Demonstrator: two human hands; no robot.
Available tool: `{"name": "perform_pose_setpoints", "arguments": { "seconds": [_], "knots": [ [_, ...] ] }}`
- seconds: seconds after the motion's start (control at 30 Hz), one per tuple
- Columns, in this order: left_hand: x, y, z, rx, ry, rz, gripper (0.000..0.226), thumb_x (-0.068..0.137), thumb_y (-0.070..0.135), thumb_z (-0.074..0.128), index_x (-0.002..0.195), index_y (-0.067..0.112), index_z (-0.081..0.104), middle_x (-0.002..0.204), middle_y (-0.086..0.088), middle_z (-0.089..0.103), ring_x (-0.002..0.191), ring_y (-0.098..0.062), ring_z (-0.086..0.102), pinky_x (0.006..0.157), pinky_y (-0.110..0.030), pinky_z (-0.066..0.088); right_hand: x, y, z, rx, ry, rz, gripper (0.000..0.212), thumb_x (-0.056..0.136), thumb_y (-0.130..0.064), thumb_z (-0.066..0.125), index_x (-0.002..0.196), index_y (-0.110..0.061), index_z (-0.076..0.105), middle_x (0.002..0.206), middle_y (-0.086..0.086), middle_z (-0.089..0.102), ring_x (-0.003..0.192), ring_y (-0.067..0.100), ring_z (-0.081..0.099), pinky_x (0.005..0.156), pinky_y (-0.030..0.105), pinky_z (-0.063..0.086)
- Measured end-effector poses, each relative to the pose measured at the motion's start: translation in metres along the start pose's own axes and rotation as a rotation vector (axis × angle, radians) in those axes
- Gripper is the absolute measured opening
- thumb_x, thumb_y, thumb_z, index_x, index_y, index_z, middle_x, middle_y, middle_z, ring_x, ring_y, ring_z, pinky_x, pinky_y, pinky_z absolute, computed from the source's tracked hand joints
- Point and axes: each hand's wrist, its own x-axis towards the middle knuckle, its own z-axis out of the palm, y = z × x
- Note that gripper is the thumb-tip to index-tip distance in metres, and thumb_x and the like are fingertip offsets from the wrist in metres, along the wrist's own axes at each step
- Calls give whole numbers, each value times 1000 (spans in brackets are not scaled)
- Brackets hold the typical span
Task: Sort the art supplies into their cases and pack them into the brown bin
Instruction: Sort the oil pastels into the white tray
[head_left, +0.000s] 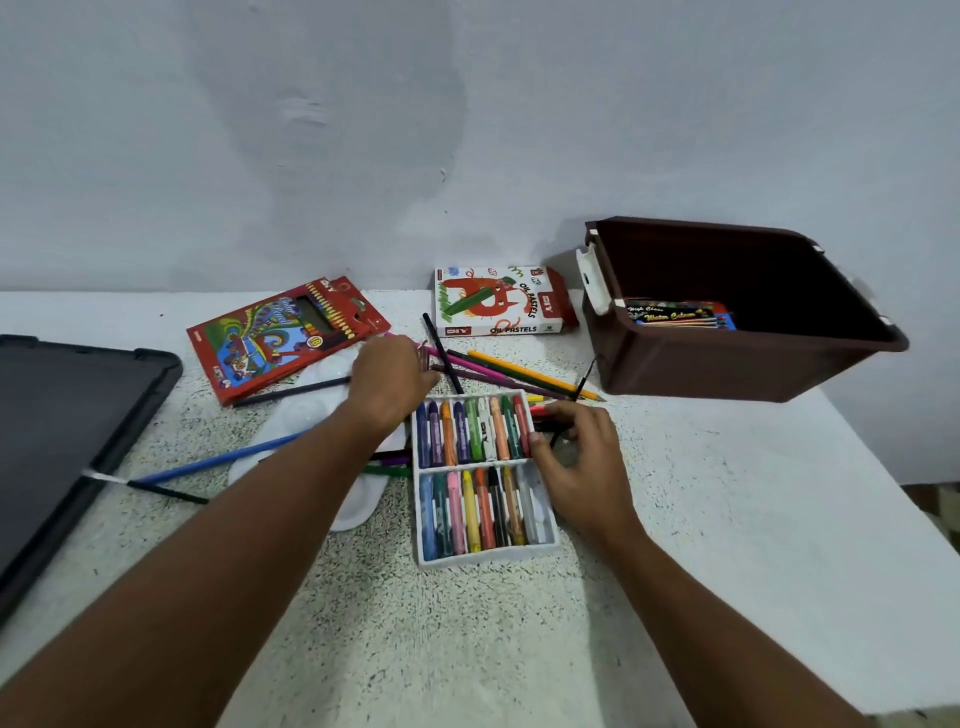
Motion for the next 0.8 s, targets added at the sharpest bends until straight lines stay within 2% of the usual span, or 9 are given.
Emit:
{"name": "perform_pose_setpoints", "arguments": {
  "seconds": [0.3, 0.4, 0.47, 0.53, 0.6, 0.67, 0.8],
  "knots": [
    [-1, 6, 0, -47, 29, -85, 28, 80, 23, 73, 66, 1, 65, 62, -11, 63, 58, -24, 63, 60, -36, 56, -1, 1, -1, -2, -19, -2, 29, 87, -28, 67, 115, -27, 58, 108, -10, 50, 106, 6, 49, 91, 25, 44],
    [-3, 7, -5, -138, 83, -84, 25, 81, 27, 72, 74, 2, 71, 67, -10, 67, 62, -23, 64, 65, -39, 57, -1, 0, -1, 37, -8, 13, 24, 89, -22, 63, 112, -29, 59, 107, -10, 50, 102, 1, 49, 89, 24, 45],
    [-8, 10, -12, -197, 130, -23, 20, 82, 25, 71, 85, 6, 74, 77, -9, 70, 68, -19, 63, 65, -32, 53, 0, 0, -2, 100, 16, 33, 20, 92, -18, 59, 108, -29, 59, 108, -8, 52, 101, 0, 52, 88, 25, 47],
    [-18, 12, -16, -203, 162, 132, 17, 84, 23, 69, 94, 10, 75, 84, -6, 66, 75, -14, 55, 61, -27, 39, 1, 1, -4, 191, 43, 70, 18, 95, -14, 54, 107, -26, 60, 108, -5, 53, 103, 6, 55, 89, 27, 48],
    [-30, 9, -17, -172, 130, 351, 19, 87, 24, 66, 101, 13, 73, 90, -4, 58, 87, -16, 46, 67, -29, 32, 0, 3, -6, 250, 72, 97, 18, 97, -12, 50, 108, -23, 60, 108, -3, 55, 103, 8, 56, 89, 29, 49],
    [-44, 6, -15, -111, 64, 591, 25, 89, 29, 62, 105, 12, 71, 92, -5, 57, 91, -20, 46, 72, -32, 35, 1, 5, -8, 270, 101, 123, 18, 98, -13, 49, 109, -22, 60, 109, -3, 57, 104, 9, 56, 90, 30, 49],
    [-74, 15, -7, 117, 45, 942, 36, 88, 36, 49, 99, 11, 72, 83, -5, 60, 79, -19, 52, 66, -29, 40, 0, 12, -10, 312, 131, 165, 17, 98, -18, 48, 107, -28, 59, 107, 0, 60, 98, 13, 57, 86, 34, 48]
  ]
}}
